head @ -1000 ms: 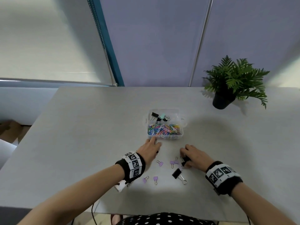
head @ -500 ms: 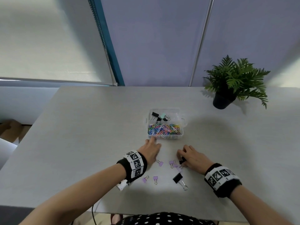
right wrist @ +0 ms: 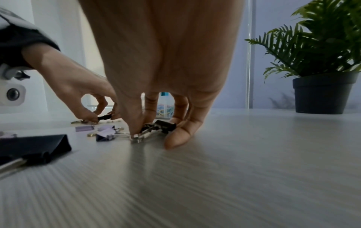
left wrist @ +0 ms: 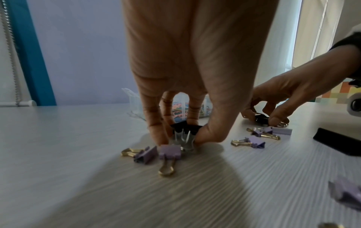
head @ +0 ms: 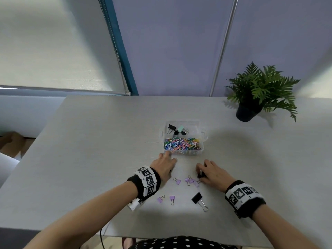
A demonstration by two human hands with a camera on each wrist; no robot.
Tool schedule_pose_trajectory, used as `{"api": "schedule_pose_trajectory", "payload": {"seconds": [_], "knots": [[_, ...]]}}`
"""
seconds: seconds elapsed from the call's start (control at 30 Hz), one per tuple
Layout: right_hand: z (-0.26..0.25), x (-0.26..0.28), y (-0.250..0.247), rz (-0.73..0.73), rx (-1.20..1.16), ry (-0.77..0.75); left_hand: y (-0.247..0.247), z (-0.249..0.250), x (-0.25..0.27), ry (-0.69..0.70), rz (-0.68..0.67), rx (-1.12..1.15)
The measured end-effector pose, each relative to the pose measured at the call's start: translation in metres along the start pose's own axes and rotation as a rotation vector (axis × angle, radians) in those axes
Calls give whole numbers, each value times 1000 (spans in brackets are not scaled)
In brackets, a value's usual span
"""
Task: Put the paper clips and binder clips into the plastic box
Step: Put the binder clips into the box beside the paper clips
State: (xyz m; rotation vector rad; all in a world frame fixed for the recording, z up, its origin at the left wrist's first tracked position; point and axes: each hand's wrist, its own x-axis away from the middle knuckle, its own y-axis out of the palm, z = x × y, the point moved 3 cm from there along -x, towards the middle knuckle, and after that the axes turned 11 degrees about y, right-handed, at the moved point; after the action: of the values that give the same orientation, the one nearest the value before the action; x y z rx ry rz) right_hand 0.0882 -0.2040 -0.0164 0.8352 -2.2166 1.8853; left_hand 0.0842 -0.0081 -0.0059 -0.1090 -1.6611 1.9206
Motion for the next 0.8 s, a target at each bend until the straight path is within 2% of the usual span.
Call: {"api": "schedule_pose_trajectory", "payload": {"seconds": [0.2, 0.4, 0.53, 0.63, 0.7, 0.8], "knots": [[1, -2, -1, -15, -56, 6, -2, -1, -2, -8, -1, 10], [3, -6, 1, -69, 64, -20, 5, -5, -5, 26, -20, 74], [2, -7, 1, -67, 79, -27, 3, -14, -9, 70, -100, 103], [10, -7, -2, -62, -83, -24, -6, -25, -12, 47, -147, 216], [15, -5, -11, -18, -317, -2, -23, -31, -14, 27, -136, 366], [16, -10, -38, 28, -729, 25, -62, -38, -25, -14, -12, 539]]}}
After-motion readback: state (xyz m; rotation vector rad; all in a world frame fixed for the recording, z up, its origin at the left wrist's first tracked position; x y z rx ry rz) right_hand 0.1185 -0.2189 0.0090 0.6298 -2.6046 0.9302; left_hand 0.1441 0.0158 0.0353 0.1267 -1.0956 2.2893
